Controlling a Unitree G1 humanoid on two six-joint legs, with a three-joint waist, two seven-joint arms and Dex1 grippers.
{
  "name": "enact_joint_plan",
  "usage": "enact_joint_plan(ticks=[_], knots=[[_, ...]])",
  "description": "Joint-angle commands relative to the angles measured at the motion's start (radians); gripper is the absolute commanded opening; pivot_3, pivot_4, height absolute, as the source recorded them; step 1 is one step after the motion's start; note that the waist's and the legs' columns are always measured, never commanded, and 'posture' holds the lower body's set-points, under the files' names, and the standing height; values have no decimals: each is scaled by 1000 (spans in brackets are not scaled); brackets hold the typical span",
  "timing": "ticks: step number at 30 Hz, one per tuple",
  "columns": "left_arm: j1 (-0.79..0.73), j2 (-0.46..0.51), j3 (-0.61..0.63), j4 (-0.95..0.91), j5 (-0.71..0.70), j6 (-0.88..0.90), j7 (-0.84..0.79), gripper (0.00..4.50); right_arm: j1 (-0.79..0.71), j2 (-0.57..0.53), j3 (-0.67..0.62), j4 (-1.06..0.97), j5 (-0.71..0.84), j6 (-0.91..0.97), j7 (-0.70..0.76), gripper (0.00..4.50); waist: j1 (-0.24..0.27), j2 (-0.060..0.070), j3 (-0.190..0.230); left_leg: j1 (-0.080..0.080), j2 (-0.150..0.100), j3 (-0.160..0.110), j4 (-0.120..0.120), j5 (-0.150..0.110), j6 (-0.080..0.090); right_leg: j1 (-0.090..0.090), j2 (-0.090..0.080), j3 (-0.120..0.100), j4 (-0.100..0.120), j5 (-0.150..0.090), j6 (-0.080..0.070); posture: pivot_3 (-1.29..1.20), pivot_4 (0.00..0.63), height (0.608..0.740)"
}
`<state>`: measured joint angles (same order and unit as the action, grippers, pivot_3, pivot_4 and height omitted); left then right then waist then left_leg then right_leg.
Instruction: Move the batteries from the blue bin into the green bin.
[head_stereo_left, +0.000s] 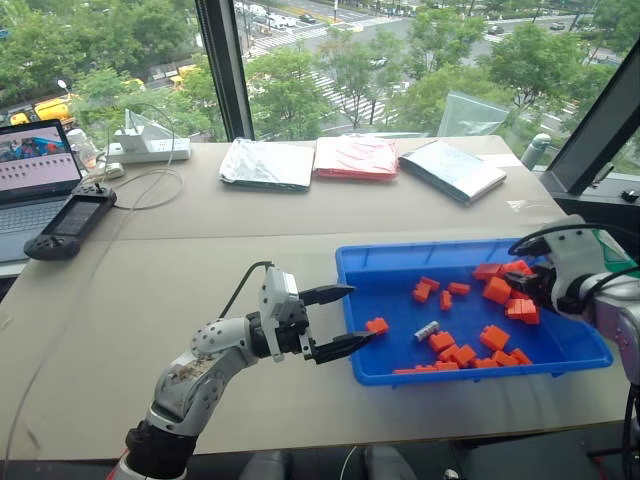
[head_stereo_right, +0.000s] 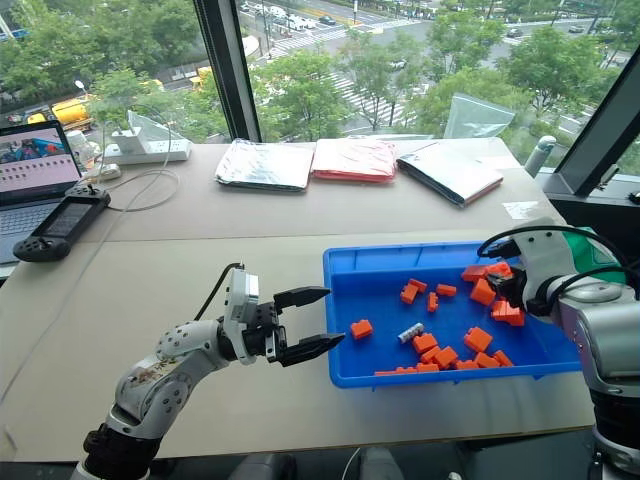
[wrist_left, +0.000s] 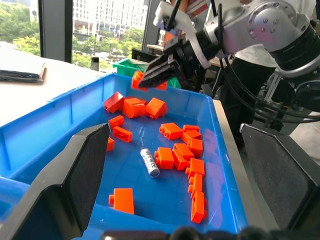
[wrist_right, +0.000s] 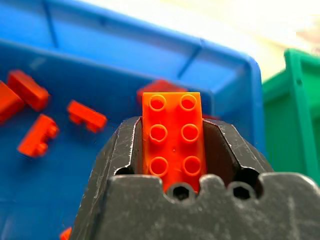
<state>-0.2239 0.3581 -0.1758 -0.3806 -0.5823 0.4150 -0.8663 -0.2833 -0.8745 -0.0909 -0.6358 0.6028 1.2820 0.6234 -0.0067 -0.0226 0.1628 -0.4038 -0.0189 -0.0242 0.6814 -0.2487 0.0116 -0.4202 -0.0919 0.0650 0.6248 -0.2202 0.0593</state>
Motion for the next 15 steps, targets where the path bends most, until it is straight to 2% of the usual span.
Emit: enact_joint_plan(ticks=[1,10,15], knots=[[-5,-6,-2,-31,-2,-9,6,4500,-28,-47,68,44,-75,-41,-34,4493,-4,0,0,0,0,0,0,0,0,0,0,0,0,0,0,0,150,740],[-5,-11,-3,-31,0,-10,20,4500,-103,-13,190,127,-137,-55,-60,4493,-6,0,0,0,0,0,0,0,0,-1,0,0,0,0,0,0,150,740],[-1,-10,-3,-34,1,-12,26,4500,-105,9,200,146,-137,-36,-65,4493,-4,0,0,0,0,0,0,0,0,-1,0,0,1,0,0,0,150,740]])
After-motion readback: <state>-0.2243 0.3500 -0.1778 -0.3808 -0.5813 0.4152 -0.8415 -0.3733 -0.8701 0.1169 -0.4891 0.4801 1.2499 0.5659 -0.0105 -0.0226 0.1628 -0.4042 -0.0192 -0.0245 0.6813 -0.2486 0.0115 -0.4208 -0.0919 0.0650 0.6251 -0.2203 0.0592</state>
